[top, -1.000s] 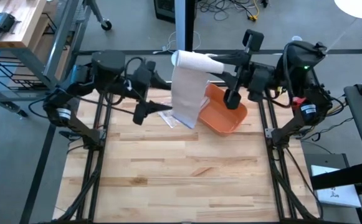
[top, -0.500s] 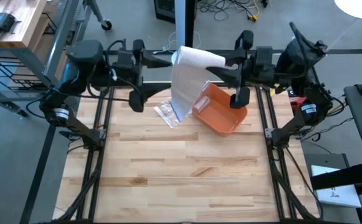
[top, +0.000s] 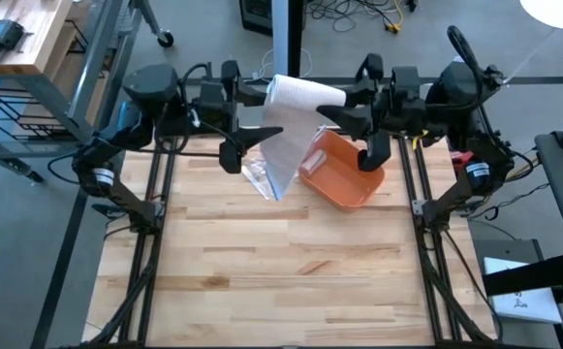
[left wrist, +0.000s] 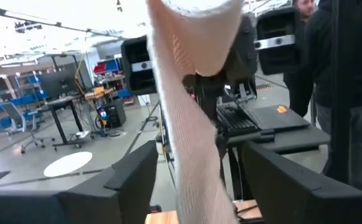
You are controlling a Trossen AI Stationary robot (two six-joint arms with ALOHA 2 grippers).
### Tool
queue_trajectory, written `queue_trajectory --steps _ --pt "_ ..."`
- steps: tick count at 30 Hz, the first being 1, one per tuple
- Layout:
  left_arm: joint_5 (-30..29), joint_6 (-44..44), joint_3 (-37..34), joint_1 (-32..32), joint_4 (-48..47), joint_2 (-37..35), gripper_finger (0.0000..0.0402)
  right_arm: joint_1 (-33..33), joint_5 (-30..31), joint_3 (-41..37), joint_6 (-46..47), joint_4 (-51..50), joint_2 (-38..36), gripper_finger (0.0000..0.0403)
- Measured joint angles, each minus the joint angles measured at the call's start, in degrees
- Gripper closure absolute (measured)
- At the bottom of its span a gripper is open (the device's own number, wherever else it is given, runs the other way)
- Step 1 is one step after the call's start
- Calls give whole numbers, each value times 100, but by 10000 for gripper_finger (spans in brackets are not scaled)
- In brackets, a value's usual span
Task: Roll bandage
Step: Roll the brown bandage
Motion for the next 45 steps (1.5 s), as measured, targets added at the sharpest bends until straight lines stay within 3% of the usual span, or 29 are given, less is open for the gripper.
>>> queue_trajectory --steps 4,8,10,20,24,34,39,45 --pt "-38 -11 -4 -20 -17 98 227 0 17 -9 -195 -25 81 317" --pt "-31 -229 -4 -36 -54 103 348 0 189 -9 -350 53 120 317" --pt "68 -401 -4 -37 -124 100 386 0 413 -9 -568 130 133 317" --pt "267 -658 -82 -127 -277 100 400 2 793 -4 -1183 528 168 317" --pt "414 -658 -108 -208 -215 98 400 0 1175 -4 -1862 512 209 317" --pt "732 -620 -108 -278 -423 -43 397 255 1219 -4 -4021 445 279 317" --pt "788 -520 -105 -280 -834 -102 366 486 1243 -4 -4886 448 279 317" --pt "786 -566 -105 -295 -906 -134 297 666 1240 -4 -5309 463 275 317"
